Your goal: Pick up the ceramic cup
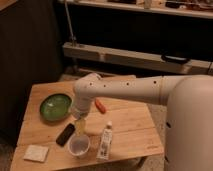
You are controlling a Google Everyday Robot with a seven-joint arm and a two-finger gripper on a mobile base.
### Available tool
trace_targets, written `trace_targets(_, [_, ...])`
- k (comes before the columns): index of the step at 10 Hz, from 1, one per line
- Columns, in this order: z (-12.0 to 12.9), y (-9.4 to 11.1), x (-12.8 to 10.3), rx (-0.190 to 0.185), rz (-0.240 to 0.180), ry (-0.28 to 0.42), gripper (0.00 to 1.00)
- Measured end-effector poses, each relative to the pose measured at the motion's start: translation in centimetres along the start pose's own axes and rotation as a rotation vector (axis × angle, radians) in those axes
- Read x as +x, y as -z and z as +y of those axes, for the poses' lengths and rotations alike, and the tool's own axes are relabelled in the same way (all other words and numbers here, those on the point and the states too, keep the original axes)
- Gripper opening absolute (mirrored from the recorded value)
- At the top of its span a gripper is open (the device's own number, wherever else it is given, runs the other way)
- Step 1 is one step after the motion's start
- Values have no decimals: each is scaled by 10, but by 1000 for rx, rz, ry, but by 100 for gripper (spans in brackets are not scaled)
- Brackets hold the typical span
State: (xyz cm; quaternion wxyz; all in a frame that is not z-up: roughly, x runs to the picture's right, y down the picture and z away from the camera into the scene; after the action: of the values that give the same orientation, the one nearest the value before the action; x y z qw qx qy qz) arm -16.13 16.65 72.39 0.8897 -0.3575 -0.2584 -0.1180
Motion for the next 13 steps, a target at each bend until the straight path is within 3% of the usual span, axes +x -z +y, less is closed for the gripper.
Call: trace_targets(13, [19,-7,11,-4,-9,-8,80])
